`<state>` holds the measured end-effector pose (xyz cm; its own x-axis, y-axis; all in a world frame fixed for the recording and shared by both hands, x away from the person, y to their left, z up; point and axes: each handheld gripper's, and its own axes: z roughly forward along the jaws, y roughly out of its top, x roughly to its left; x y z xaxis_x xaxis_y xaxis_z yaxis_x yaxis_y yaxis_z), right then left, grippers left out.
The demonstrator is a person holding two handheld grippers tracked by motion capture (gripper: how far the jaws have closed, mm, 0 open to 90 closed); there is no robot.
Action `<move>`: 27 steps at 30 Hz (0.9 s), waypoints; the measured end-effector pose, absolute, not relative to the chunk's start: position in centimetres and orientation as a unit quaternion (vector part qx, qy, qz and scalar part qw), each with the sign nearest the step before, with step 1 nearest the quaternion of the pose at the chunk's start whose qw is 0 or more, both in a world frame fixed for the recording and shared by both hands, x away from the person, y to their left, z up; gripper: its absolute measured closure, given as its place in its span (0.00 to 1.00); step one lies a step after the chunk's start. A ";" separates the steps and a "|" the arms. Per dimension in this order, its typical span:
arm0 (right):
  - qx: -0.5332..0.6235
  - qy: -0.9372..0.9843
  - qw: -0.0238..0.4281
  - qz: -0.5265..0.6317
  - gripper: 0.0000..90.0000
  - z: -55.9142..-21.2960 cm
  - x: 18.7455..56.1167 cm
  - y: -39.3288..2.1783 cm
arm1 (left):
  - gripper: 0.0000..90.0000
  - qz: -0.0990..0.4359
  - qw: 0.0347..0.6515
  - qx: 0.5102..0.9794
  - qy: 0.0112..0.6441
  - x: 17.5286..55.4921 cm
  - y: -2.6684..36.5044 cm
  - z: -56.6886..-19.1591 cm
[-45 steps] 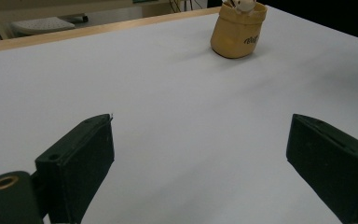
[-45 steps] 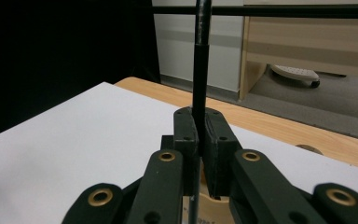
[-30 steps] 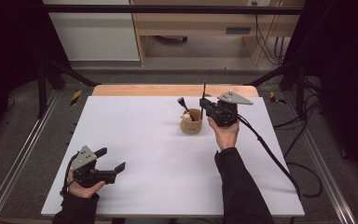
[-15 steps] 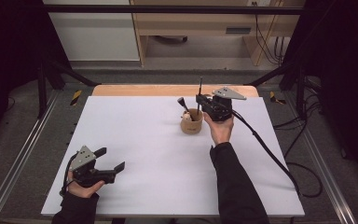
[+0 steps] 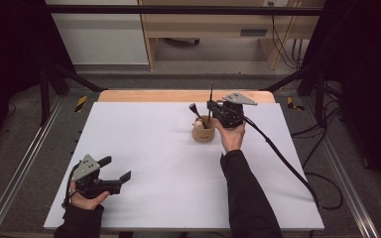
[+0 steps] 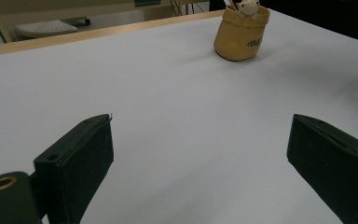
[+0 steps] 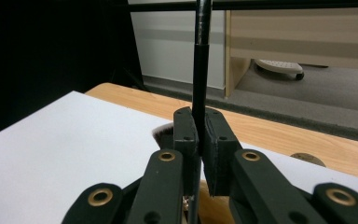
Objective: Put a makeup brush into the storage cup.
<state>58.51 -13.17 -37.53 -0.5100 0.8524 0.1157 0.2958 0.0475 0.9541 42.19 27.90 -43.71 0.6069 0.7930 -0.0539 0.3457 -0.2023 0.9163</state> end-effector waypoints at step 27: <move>0.447 0.690 0.249 0.512 0.94 -40.6 59.8 -12.4 | 0.08 0.226 0.503 0.741 0.383 42.2 28.3 -43.7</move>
